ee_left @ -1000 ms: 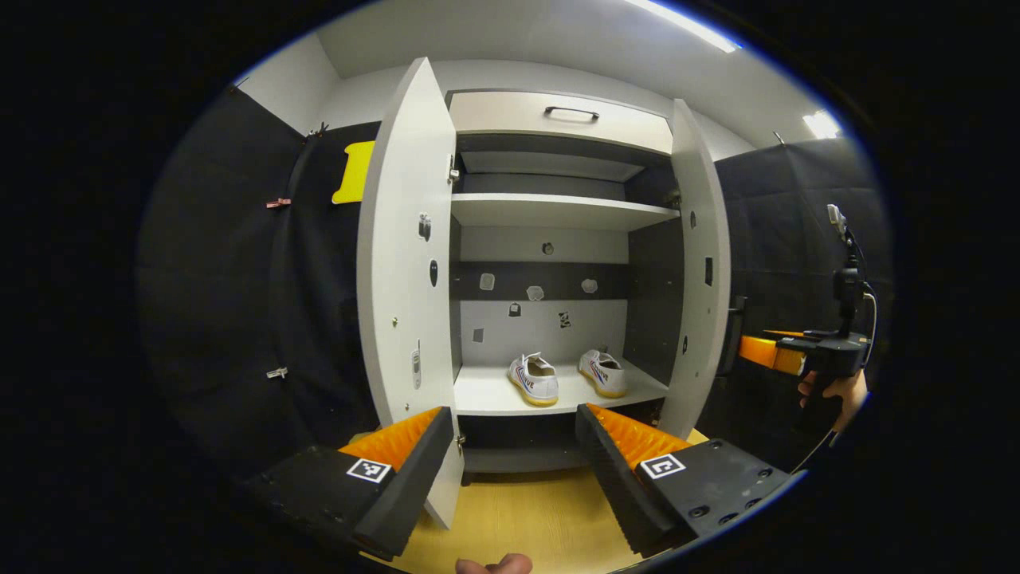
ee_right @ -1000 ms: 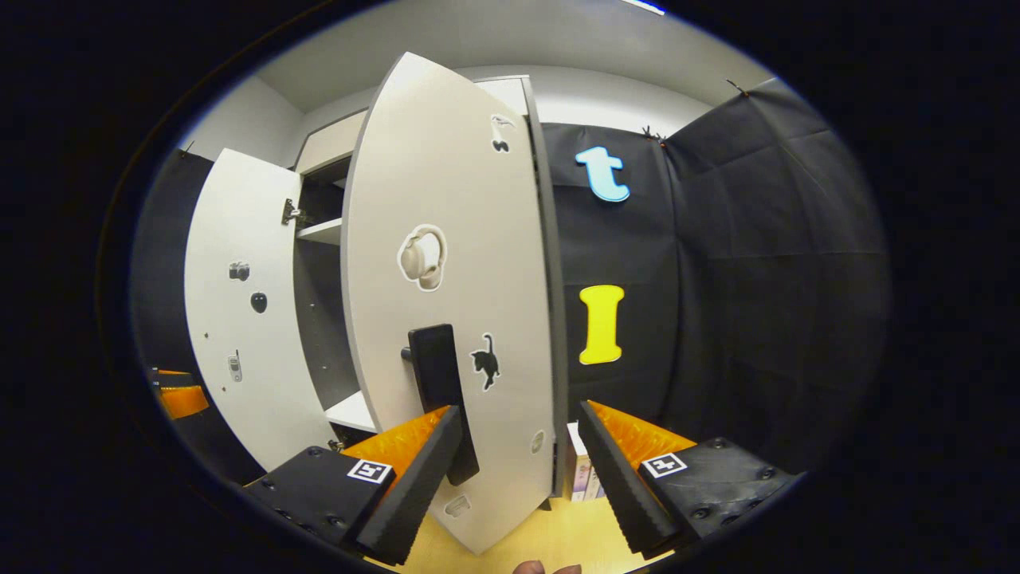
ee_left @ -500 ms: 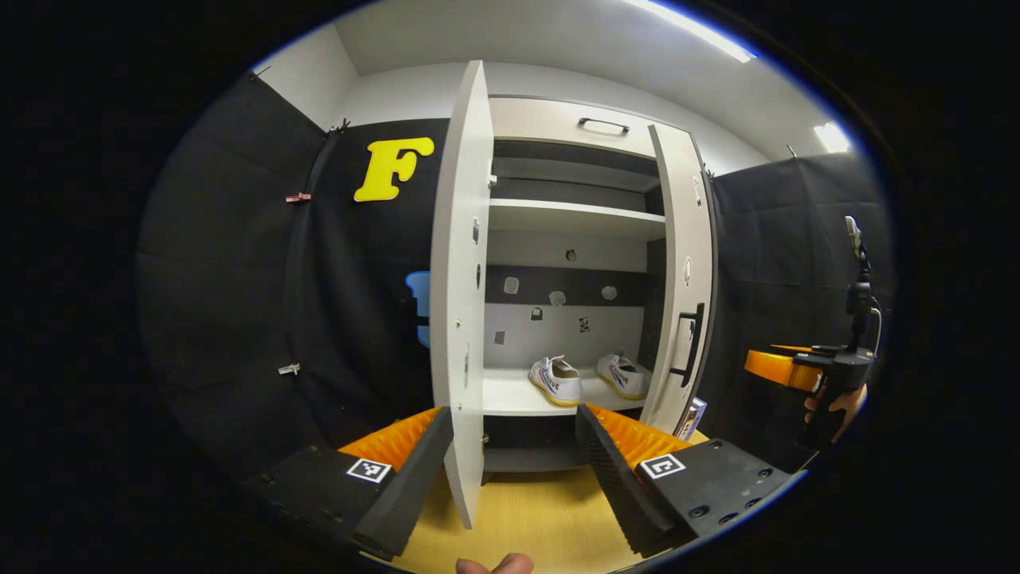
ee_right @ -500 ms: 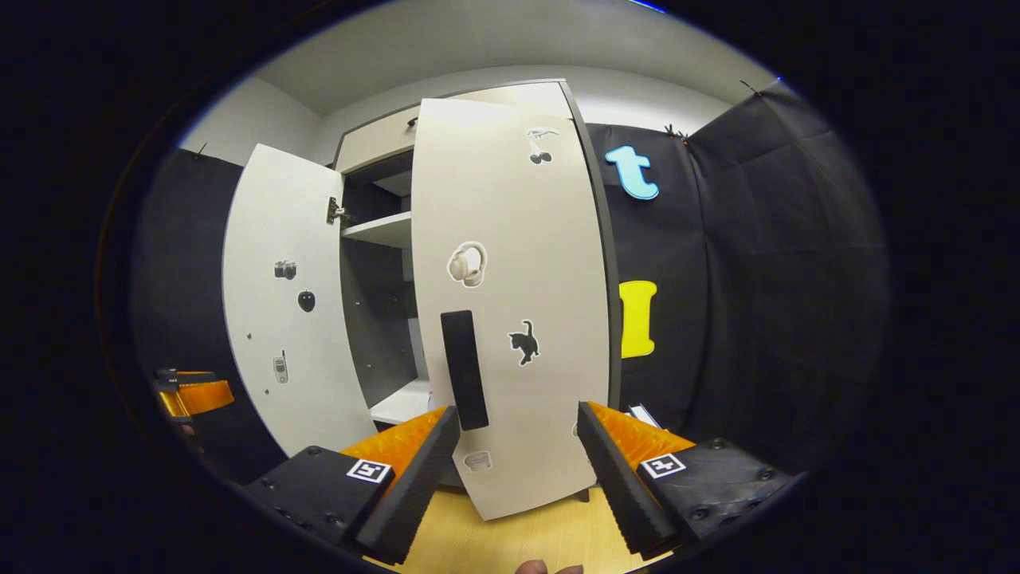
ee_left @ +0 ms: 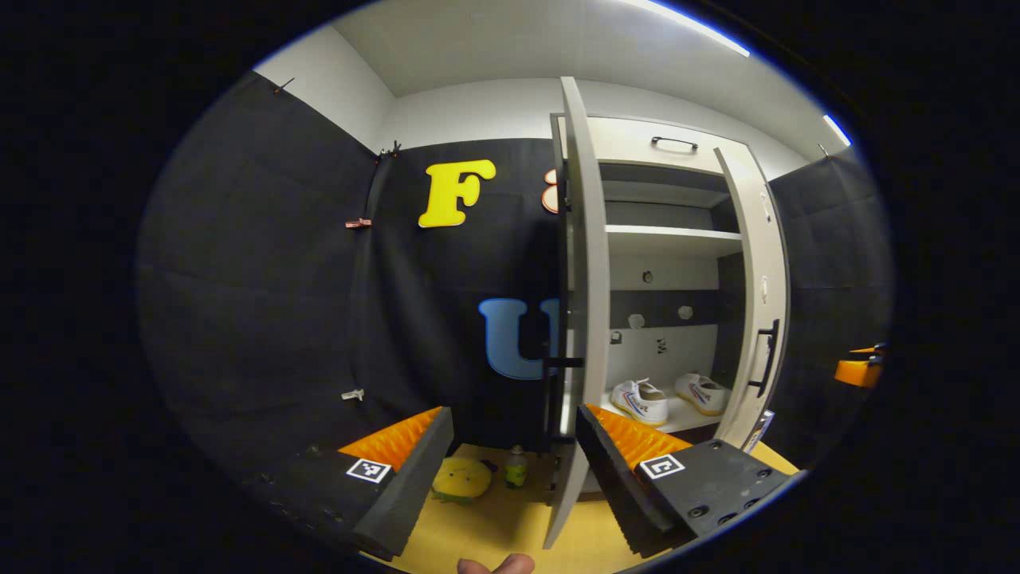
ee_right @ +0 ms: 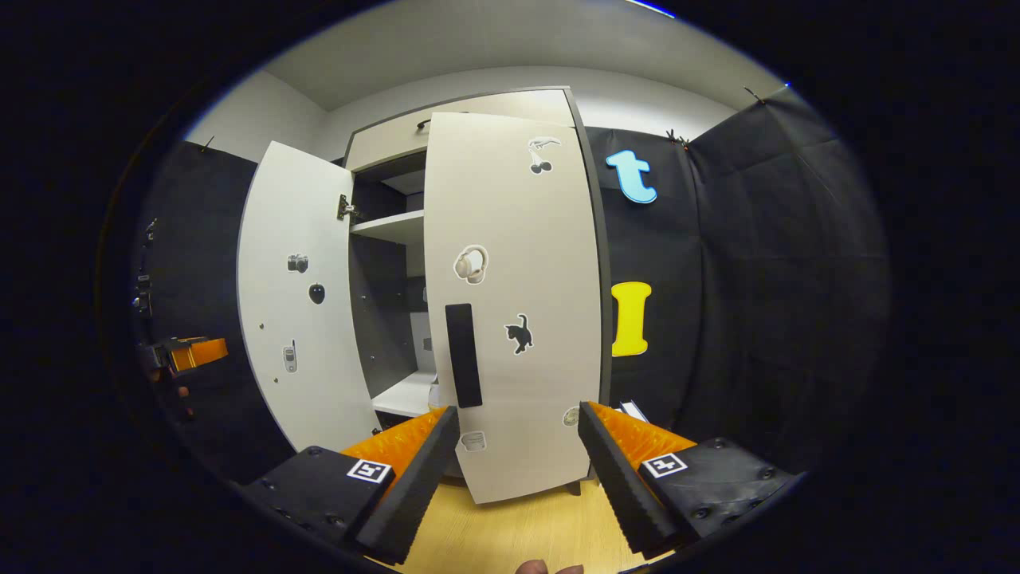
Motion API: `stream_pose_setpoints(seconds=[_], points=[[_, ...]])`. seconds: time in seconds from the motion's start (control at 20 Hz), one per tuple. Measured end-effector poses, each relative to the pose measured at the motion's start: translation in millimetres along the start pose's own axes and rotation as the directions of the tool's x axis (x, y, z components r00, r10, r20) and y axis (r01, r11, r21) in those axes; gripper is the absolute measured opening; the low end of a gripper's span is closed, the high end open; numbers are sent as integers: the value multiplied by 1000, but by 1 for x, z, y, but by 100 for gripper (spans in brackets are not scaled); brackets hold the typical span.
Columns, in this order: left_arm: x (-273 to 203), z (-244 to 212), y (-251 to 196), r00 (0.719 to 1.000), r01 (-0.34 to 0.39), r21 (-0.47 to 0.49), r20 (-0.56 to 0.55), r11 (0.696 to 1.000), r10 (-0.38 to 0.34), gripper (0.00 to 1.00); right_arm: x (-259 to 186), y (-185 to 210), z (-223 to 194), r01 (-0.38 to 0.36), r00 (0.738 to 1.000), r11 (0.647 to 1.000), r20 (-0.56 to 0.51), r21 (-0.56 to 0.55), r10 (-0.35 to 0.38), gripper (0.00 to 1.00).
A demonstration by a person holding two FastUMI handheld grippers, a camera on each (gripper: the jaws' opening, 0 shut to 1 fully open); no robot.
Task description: Grab one shoe with the right hand and put it into the shoe cabinet, grab the other shoe with the left hand and put it into the shoe cabinet; then close the right door with the right hand and the left door with the left hand.
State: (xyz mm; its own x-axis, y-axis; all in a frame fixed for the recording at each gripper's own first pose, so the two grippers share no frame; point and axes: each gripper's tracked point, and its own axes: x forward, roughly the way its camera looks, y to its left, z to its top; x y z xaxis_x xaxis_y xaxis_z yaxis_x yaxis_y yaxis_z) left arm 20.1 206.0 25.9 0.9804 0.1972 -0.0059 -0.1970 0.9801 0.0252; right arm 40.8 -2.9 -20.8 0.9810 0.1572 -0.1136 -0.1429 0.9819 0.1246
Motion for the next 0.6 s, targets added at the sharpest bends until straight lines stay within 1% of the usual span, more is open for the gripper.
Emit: stream_pose_setpoints(seconds=[0.1, 0.2, 0.3, 0.4, 0.5, 0.55, 0.6], points=[[17, -7, 20, 999, -34, 25, -3, 999, 34, 97, -2, -1, 1, 3, 1000, 1000, 0, 2, -3, 98], [34, -17, 26, 999, -42, 15, -18, 999, 42, 97, -2, -2, 4, 9, 1000, 1000, 4, 11, -9, 98], [51, -32, 33, 998, -44, 8, -48, 999, 44, 97, -3, -6, 7, 23, 1000, 1000, 12, -4, -23, 98], [67, -45, 32, 996, -33, -2, -80, 999, 33, 97, -5, -10, 11, 35, 999, 999, 21, -23, -34, 98], [75, -50, 28, 997, -3, -29, -83, 1000, 0, 97, -6, -12, 13, 41, 999, 999, 24, -26, -40, 98], [74, -52, 23, 996, 26, -49, -81, 998, -30, 97, -6, -13, 14, 43, 999, 999, 24, -24, -42, 98], [67, -54, 17, 996, 29, -58, -79, 998, -34, 96, -6, -15, 14, 44, 999, 999, 24, -22, -44, 98]])
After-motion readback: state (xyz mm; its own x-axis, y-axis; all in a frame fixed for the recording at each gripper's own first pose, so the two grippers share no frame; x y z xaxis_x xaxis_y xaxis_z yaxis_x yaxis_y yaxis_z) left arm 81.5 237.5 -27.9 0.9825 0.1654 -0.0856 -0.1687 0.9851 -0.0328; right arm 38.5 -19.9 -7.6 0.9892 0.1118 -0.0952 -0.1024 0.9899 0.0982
